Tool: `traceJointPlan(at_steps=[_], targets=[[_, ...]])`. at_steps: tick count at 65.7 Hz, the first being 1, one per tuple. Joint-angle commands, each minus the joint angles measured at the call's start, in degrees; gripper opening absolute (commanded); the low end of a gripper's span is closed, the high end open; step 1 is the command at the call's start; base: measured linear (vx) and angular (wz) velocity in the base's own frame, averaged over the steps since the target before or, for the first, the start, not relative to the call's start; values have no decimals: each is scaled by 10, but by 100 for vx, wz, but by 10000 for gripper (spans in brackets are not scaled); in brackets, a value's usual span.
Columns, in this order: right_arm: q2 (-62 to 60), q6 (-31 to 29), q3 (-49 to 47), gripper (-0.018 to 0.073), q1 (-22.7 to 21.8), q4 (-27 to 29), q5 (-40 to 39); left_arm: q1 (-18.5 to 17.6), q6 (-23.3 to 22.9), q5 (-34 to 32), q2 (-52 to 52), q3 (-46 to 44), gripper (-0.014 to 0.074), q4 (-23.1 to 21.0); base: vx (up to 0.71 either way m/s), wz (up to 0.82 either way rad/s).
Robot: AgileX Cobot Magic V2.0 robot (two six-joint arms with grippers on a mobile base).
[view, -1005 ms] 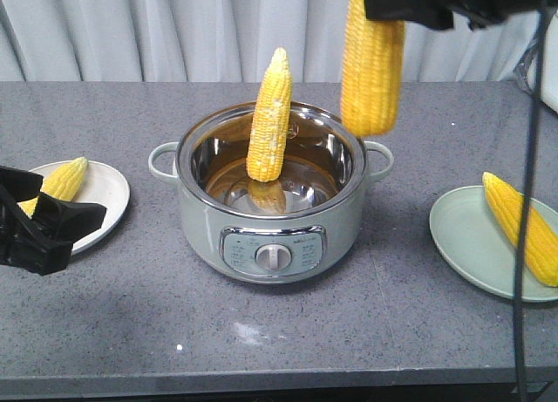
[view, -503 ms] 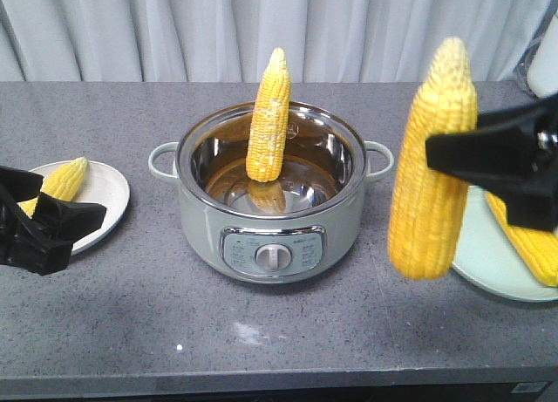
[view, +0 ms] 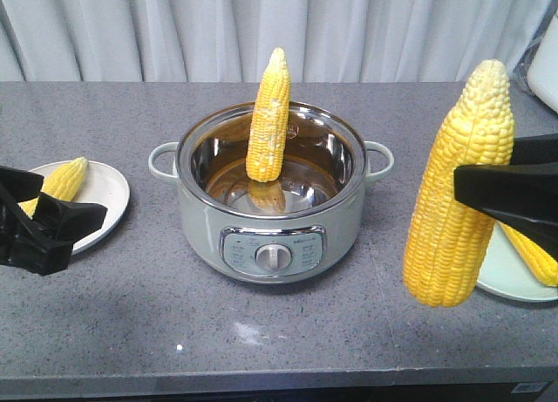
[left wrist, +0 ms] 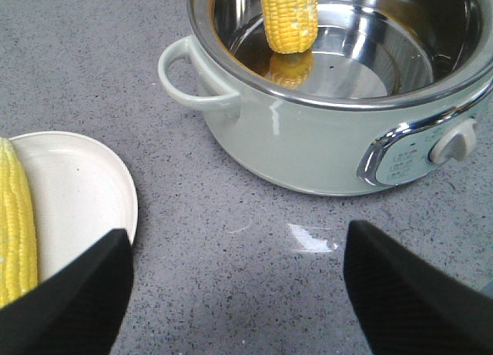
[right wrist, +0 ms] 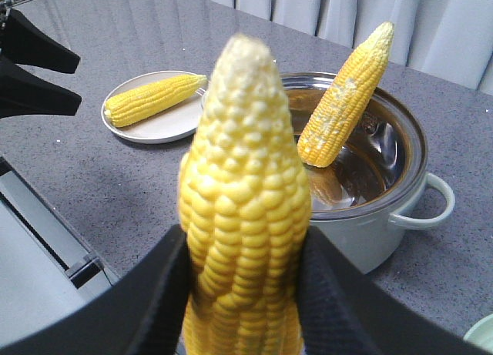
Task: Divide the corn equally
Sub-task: 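Reach the left gripper down into the pot toward the last cob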
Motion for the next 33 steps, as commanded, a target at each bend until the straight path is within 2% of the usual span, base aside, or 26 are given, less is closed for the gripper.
traceJointPlan(at_steps=[1,10,19,33], targets=[[-2,-7,-14,195,-3,21,-30,-2,-7,-34,-9,-16,538,-12,0,0],[-2,-7,-14,195,-3,21,-30,-2,-6,-60,5,-29,538,-14,0,0],[-2,-7,-14,195,-3,21,-30,-2,10,-45,40,-81,542,-21,0,0],[-2,-7,-14,195,-3,21,-30,-3,100,-2,111,-174,593,-122,0,0]])
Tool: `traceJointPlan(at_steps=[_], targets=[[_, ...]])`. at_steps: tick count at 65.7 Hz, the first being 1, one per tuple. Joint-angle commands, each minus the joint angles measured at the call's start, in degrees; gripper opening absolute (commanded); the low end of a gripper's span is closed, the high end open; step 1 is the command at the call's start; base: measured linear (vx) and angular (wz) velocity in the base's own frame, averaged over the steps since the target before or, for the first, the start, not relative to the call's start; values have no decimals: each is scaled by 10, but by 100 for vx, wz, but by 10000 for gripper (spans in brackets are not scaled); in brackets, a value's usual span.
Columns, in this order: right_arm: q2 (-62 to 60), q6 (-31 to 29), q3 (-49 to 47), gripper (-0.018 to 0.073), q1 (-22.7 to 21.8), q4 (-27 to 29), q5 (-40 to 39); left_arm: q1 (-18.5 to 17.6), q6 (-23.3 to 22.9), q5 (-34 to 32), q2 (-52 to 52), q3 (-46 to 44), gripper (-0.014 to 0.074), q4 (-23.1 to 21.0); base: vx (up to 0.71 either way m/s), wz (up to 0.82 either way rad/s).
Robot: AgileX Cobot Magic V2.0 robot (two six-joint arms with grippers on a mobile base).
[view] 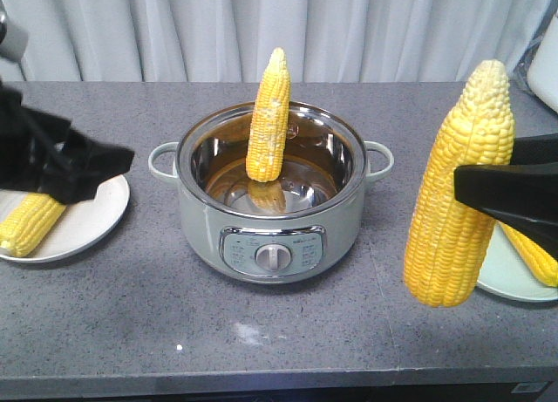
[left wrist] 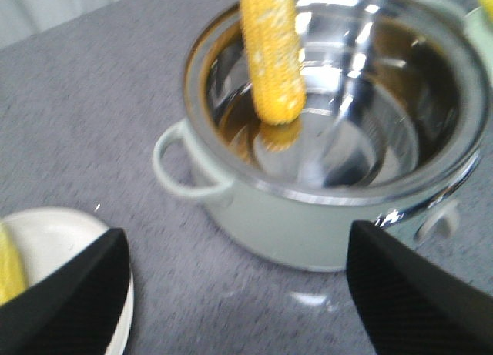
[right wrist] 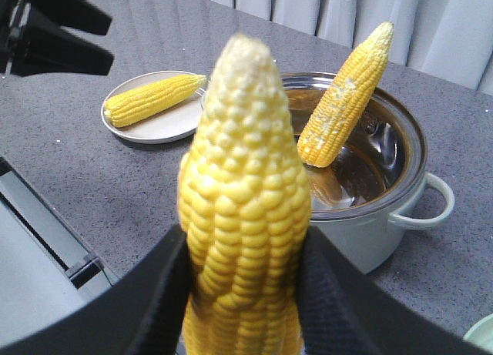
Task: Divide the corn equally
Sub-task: 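Reach the left gripper down into the pot toward the last cob, then close the left gripper around the last corn cob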
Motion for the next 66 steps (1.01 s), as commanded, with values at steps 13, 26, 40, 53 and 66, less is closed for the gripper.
traceJointPlan(at_steps=[13,26,40,53,66], targets=[[-2,-7,-14,195,-3,21,-29,-58,67,-4,82,-116,600,-63,0,0],[-2,-7,-14,195,-3,21,-29,-146,-13,-7,153,-183,597,88,0,0],[-2,-7,-14,195,-3,21,-28,-234,-223,45,238,-281,596,339,0,0],[-2,-7,-14,195,-3,21,-28,-267,-324,140,322,-381,594,439,0,0],[-2,-7,-14,195,-3,21,-28,-266,-359,201,384,-471,594,450,0,0]])
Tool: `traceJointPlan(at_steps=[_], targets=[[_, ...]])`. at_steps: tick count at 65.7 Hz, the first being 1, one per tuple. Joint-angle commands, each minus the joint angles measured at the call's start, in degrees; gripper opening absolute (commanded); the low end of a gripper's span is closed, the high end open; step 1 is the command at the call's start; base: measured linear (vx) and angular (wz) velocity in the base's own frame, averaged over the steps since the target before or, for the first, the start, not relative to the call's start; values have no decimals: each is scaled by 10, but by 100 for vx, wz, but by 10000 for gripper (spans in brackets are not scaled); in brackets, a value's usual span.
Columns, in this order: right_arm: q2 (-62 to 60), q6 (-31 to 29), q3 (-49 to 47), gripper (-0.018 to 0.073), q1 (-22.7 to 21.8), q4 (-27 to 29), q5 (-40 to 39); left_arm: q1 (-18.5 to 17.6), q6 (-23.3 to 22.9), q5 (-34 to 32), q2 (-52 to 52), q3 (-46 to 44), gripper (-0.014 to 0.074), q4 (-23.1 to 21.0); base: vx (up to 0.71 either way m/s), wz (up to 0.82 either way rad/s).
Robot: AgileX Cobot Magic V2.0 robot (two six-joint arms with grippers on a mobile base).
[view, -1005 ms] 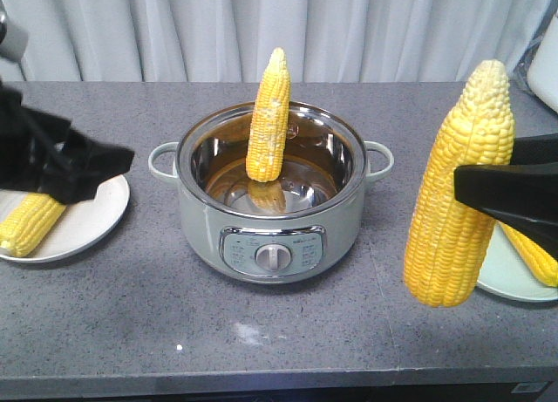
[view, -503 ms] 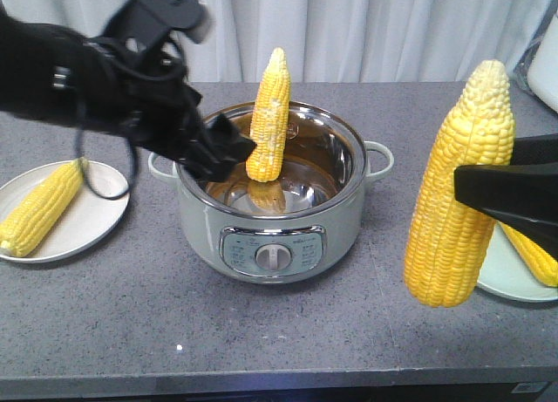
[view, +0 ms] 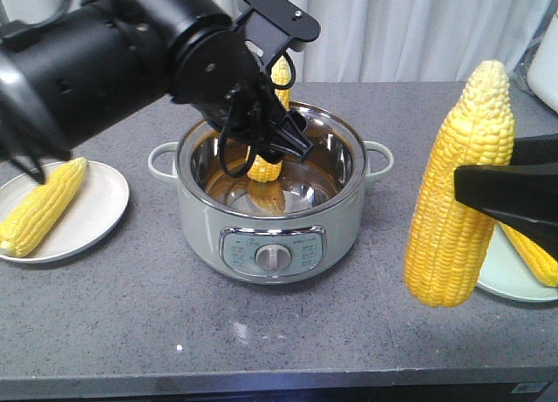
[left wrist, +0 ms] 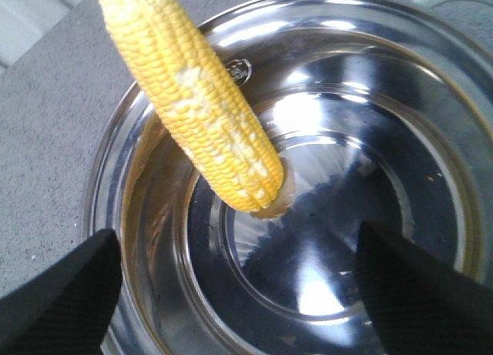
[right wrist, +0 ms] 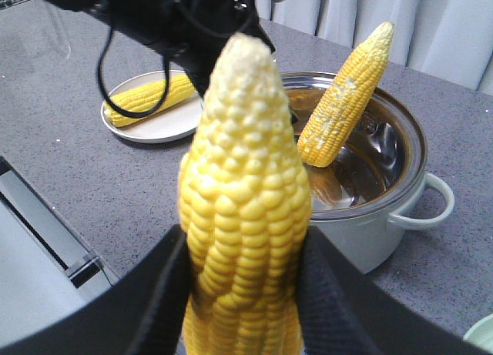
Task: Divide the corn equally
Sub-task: 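Close the left gripper around the last corn cob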
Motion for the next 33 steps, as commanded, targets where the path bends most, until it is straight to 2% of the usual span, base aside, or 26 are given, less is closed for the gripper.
traceJointPlan(at_steps=[1,15,24,33], targets=[[-2,-5,-14,195,-3,21,-29,-2,-31,0,-3,-57,594,21,0,0],[-2,-5,-14,195,-3,21,-29,28,-104,7,33,-109,594,8,0,0],[-2,-5,-14,195,-3,21,-29,53,-110,-9,43,-112,594,-35,0,0],[-2,-5,-14,195,-3,21,-29,71,-118,-17,54,-112,594,-53,0,0]])
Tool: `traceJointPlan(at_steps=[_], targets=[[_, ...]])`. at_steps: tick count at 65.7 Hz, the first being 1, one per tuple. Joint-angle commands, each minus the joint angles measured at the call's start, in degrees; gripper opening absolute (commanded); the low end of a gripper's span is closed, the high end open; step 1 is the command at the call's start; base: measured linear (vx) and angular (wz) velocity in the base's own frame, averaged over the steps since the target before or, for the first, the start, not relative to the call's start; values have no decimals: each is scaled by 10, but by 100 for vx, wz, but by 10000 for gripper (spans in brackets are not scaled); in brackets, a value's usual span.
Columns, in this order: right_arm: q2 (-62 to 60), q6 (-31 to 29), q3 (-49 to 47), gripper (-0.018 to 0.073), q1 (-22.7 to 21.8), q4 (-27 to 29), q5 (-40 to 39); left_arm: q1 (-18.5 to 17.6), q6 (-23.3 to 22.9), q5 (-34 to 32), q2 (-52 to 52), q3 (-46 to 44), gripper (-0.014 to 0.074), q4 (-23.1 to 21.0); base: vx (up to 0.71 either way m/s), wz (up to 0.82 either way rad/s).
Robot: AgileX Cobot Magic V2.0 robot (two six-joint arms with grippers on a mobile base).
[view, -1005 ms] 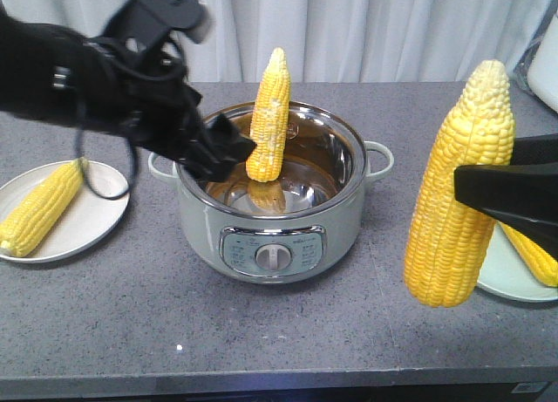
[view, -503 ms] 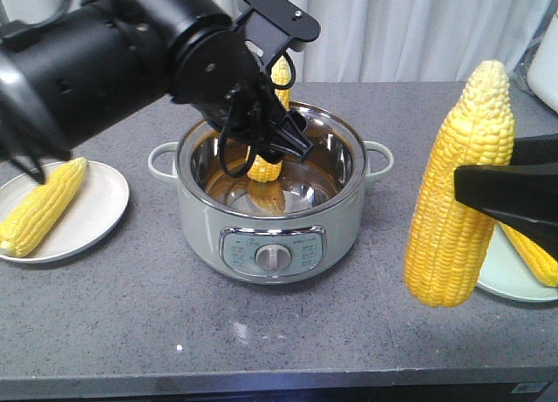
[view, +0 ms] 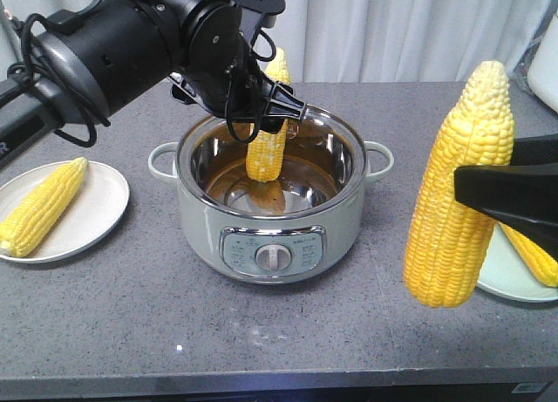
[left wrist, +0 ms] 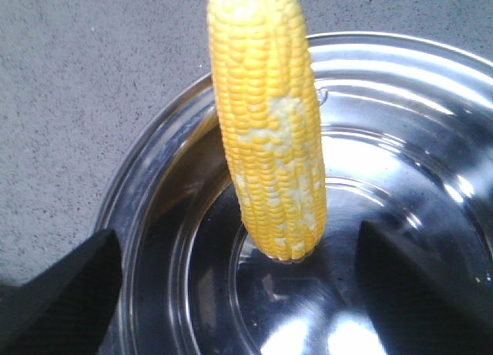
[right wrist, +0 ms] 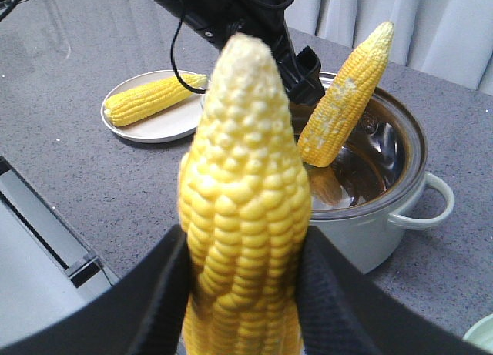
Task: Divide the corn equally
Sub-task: 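Close the left gripper around the last corn cob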
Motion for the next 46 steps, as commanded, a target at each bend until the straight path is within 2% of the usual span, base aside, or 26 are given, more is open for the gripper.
traceJointPlan(at_steps=[1,30,46], targets=[[-2,-5,-14,195,-3,21,-29,9,-13,-36,-23,-20,594,-9,0,0],[-2,-5,-14,195,-3,21,-29,13,-13,-73,15,-20,594,-29,0,0],[-2,-5,-14,195,-3,21,-29,13,-13,-99,36,-20,594,-24,0,0]])
